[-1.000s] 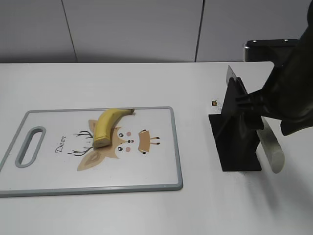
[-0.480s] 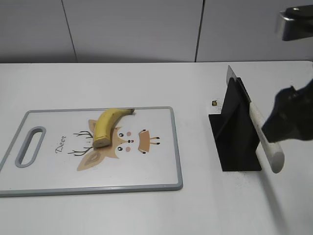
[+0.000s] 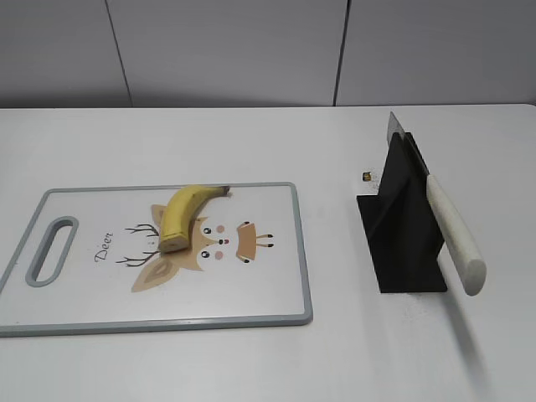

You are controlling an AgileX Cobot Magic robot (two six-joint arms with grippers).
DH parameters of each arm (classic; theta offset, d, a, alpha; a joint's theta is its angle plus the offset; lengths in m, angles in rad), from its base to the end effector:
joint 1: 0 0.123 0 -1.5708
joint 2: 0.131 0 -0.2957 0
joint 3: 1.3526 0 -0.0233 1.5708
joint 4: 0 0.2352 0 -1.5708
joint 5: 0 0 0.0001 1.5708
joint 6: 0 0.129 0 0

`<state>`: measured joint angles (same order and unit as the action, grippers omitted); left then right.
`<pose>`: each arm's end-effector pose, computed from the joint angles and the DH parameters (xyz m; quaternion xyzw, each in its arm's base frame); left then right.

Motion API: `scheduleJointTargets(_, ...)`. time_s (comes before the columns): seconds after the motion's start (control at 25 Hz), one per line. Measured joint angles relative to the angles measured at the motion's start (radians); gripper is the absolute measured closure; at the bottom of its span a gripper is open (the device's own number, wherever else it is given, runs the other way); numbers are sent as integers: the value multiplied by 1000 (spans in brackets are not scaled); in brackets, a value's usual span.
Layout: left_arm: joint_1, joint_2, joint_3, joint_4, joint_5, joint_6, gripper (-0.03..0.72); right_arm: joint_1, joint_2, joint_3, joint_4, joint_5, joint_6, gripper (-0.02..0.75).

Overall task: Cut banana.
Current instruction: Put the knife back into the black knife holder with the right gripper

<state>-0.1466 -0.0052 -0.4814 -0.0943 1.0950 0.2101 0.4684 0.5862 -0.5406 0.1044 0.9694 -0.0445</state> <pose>0.0015 -0.0111 0.2435 0.1556 0.8503 -0.0312 0.5017 0.0739 0.0498 0.2477 -0.2264 0.9201 0.1154 0.2979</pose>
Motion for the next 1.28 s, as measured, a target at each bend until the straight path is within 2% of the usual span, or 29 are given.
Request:
scheduleJointTargets(0.36, 0, 0, 0, 0, 0, 0, 173, 0, -358, 32, -2, 52, -5, 145)
scheduleJointTargets(0.92, 0, 0, 0, -2, 0, 0, 178, -5, -591, 39, -2, 67, -5, 150)
scheduleJointTargets(1.04, 0, 0, 0, 0, 0, 0, 181, -46, -592, 39, 1, 67, -5, 152)
scheduleJointTargets(1.28, 0, 0, 0, 0, 0, 0, 193, -217, -592, 39, 3, 67, -5, 155)
